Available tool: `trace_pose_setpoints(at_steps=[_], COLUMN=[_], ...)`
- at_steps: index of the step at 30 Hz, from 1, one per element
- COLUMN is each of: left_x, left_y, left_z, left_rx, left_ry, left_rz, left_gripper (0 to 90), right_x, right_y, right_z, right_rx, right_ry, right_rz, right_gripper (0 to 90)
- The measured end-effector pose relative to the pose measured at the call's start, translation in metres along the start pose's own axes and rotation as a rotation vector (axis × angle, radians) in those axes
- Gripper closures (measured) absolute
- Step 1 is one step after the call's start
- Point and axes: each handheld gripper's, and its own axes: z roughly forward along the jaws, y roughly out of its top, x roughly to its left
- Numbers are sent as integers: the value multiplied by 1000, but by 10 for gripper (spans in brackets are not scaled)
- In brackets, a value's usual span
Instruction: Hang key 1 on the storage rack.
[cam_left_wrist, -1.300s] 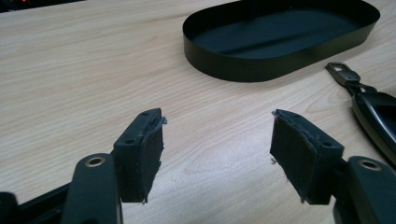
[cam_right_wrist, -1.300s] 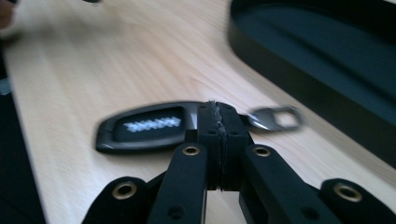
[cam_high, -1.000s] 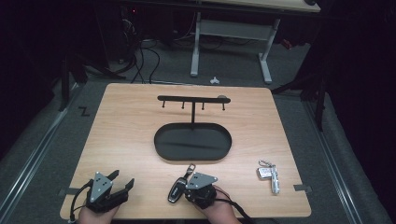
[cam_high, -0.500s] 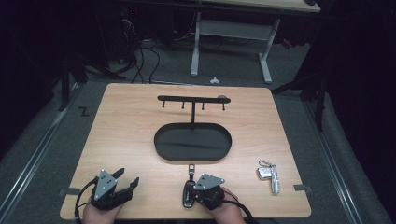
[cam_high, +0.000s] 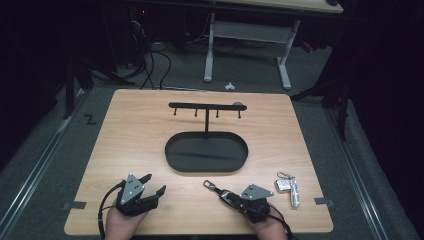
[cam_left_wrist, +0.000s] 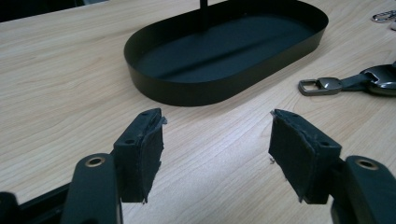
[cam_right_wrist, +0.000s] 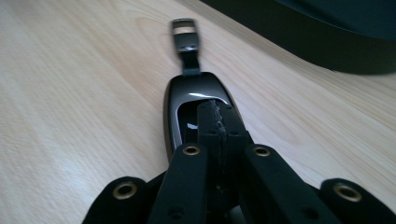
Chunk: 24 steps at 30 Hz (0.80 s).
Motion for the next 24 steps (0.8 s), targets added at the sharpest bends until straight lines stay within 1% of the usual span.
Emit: trace_pose_setpoints(at_steps=[3,5,6,10,12,13,15,18,19,20,21,22,23,24], left_x=[-2,-2,-2,-1,-1,0,0,0,-1,-1,-1,-2,-1,-1], left_y=[1,0,0,-1,-2,-3,-4,-3,-2,-2,-2,-2,-1,-1], left_z=[3,3,2,2,0,-1,-1,-1,-1,-1,-1,-1,0,0], left_rx=[6,6,7,11,9,10,14,10,13,13,12,11,9,9], left_ry=[-5,-5,-6,-1,-2,-1,1,-1,-3,-3,-1,0,1,1], left_rz=[11,12,11,13,9,9,3,1,7,7,10,10,10,10], left_gripper=[355,355,355,355,355,355,355,356,358,361,361,363,365,366], right_x=[-7,-7,-9,-12,-12,-12,-14,-18,-20,-20,-21,-22,-24,-24], right_y=[-4,-4,-5,-7,-11,-12,-18,-21,-21,-21,-22,-22,-20,-20], right_z=[-7,-8,-14,-19,-20,-22,-29,-33,-34,-34,-35,-37,-44,-44], right_rx=[-5,-4,8,19,33,35,38,30,26,26,22,9,-27,-27], right_ry=[-3,-1,-7,-3,-5,-7,-12,-16,-13,-13,-5,0,-5,-5], right_rz=[28,29,1,-1,-22,-24,-1,23,37,37,51,66,89,89], right_gripper=[899,898,899,899,899,899,898,898,898,898,897,894,882,882])
